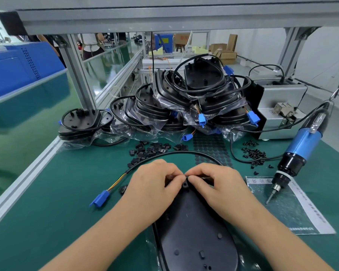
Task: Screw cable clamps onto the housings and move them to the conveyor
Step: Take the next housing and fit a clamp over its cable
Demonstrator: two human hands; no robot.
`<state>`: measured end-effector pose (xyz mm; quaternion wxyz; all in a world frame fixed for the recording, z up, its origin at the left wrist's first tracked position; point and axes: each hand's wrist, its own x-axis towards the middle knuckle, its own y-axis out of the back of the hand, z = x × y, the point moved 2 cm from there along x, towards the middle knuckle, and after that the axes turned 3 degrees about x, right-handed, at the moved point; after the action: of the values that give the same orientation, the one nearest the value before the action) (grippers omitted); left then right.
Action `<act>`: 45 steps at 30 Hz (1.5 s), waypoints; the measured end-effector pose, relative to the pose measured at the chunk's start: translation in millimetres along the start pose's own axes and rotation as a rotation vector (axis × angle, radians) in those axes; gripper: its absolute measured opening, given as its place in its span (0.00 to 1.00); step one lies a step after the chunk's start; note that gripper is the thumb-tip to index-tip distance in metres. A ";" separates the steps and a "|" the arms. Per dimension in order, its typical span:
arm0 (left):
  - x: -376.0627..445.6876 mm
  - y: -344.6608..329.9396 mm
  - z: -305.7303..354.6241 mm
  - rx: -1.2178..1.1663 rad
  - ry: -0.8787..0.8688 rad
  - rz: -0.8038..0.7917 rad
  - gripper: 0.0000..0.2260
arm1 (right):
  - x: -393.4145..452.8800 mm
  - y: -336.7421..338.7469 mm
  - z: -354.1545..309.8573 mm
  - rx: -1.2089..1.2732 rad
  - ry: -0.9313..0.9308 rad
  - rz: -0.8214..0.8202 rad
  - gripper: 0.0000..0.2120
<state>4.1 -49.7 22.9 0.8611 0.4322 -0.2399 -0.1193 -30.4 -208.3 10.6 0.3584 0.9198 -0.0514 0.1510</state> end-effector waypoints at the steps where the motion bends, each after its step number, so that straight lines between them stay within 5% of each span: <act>1: 0.2 0.0 0.6 0.010 0.013 0.008 0.05 | 0.9 0.1 0.1 0.004 -0.002 -0.001 0.07; 9: 2.9 -0.2 4.6 0.105 0.084 -0.019 0.05 | -1.0 2.6 3.3 0.087 -0.023 -0.001 0.07; 17: 44.0 18.4 6.6 -0.192 0.143 -0.371 0.03 | -11.1 25.9 22.1 0.227 -0.101 0.204 0.05; 23: 101.3 -40.6 70.2 -0.054 -0.046 -0.321 0.04 | -16.8 64.7 43.3 0.316 -0.195 0.557 0.05; 29: 119.9 -109.9 113.5 0.153 -0.160 -0.478 0.07 | -37.3 95.1 72.0 0.396 -0.328 1.006 0.06; 45: 122.4 -128.1 121.4 0.193 -0.170 -0.457 0.06 | -37.6 95.6 101.2 0.422 -0.534 1.113 0.04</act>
<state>46.4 -260.2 20.2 0.7435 0.5435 -0.2177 -0.3230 -61.1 -347.6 -10.2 0.0131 0.8121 -0.5768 0.0870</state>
